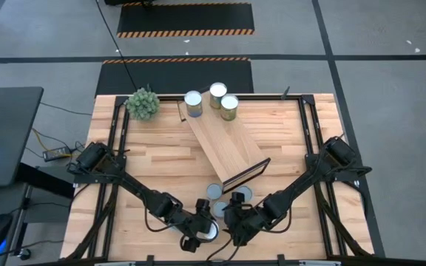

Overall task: Pick and place cans onto a shelf
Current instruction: Put the green-purple can on the shelf

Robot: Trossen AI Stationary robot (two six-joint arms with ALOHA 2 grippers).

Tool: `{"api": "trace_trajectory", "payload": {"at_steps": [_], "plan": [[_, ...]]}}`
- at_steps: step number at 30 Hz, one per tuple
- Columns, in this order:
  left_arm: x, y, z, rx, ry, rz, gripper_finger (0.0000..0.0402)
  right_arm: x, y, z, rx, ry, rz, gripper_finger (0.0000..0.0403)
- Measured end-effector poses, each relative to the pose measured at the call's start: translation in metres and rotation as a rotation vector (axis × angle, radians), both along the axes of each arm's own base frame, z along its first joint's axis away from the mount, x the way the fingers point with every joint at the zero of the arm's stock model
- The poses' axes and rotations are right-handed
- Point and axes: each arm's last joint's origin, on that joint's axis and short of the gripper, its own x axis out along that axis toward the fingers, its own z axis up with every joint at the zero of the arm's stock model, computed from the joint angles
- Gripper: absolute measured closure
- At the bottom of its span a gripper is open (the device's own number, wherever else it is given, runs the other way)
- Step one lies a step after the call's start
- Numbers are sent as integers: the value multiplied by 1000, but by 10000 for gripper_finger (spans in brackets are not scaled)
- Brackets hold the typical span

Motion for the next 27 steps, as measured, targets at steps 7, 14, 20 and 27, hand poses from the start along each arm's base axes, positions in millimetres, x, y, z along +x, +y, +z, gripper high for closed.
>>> {"api": "trace_trajectory", "payload": {"at_steps": [7, 14, 20, 27], "plan": [[0, 1, -1, -7, 11, 12, 82, -18, -10, 30, 41, 53, -49, 56], [2, 4, 0, 0, -3, 56, 88, -39, -20, 62, 45, 35, -99, 56], [4, 20, 25, -57, -43, 118, 91, -59, -30, 87, 55, 23, -158, 56], [0, 48, 67, -186, -77, 181, 89, -84, -42, 113, 58, -27, -248, 56]]}}
